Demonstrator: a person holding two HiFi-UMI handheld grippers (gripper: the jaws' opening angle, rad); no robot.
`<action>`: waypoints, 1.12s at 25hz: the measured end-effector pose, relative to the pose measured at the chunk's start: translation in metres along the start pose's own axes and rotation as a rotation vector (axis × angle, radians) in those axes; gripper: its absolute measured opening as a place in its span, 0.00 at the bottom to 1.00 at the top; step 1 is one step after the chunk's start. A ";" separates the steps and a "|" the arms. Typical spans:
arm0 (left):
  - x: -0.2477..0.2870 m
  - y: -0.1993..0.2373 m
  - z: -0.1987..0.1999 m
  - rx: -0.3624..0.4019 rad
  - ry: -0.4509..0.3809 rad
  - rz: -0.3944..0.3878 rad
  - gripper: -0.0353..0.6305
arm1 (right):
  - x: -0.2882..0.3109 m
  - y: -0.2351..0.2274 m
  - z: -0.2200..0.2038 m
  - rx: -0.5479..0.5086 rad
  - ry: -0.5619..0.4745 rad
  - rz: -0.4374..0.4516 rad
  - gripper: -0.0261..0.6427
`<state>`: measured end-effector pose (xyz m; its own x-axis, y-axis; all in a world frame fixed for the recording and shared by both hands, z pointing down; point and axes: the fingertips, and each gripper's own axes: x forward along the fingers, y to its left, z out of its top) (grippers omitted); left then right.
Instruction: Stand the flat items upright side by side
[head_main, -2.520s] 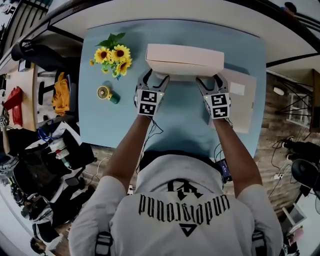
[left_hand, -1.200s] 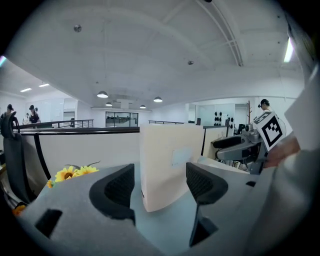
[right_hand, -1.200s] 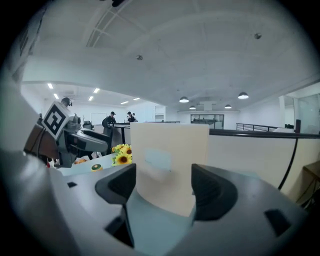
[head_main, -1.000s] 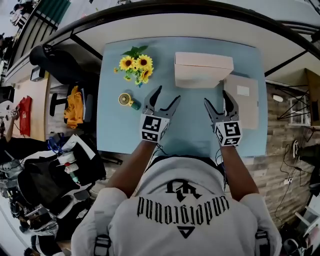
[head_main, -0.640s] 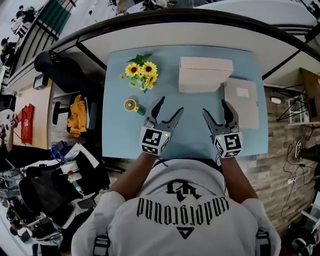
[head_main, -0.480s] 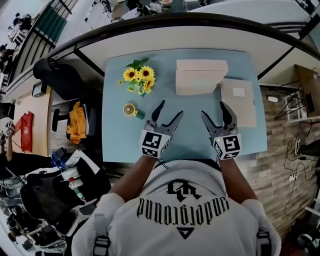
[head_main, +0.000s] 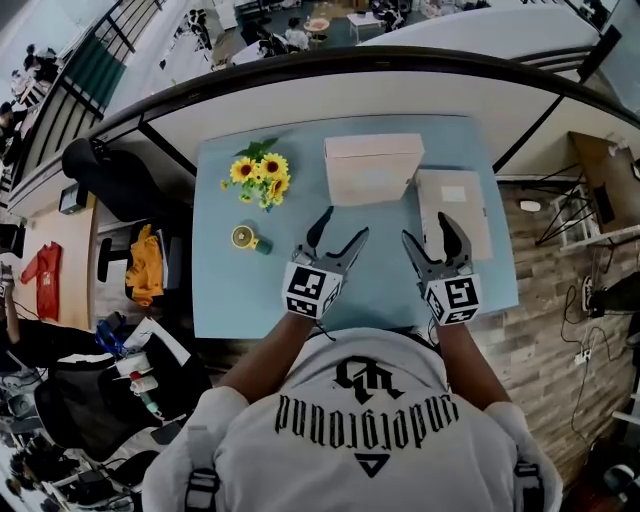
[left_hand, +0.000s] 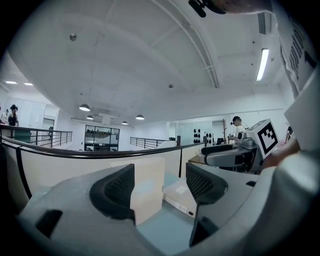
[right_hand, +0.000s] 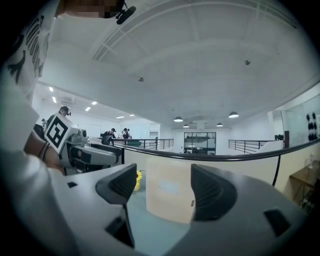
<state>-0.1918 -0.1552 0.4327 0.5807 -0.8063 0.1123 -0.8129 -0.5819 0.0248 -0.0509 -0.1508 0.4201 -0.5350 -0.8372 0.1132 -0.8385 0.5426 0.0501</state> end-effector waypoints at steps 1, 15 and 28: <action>0.005 -0.007 0.001 -0.001 -0.001 -0.001 0.55 | -0.004 -0.007 0.001 0.000 -0.004 0.001 0.55; 0.102 -0.138 0.005 -0.028 0.002 0.006 0.55 | -0.099 -0.139 -0.017 0.018 -0.004 0.026 0.55; 0.153 -0.261 0.005 0.012 0.005 0.017 0.55 | -0.188 -0.218 -0.044 0.040 0.026 0.079 0.55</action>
<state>0.1098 -0.1269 0.4386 0.5665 -0.8157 0.1172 -0.8220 -0.5694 0.0111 0.2369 -0.1081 0.4313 -0.5976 -0.7894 0.1404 -0.7973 0.6035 0.0000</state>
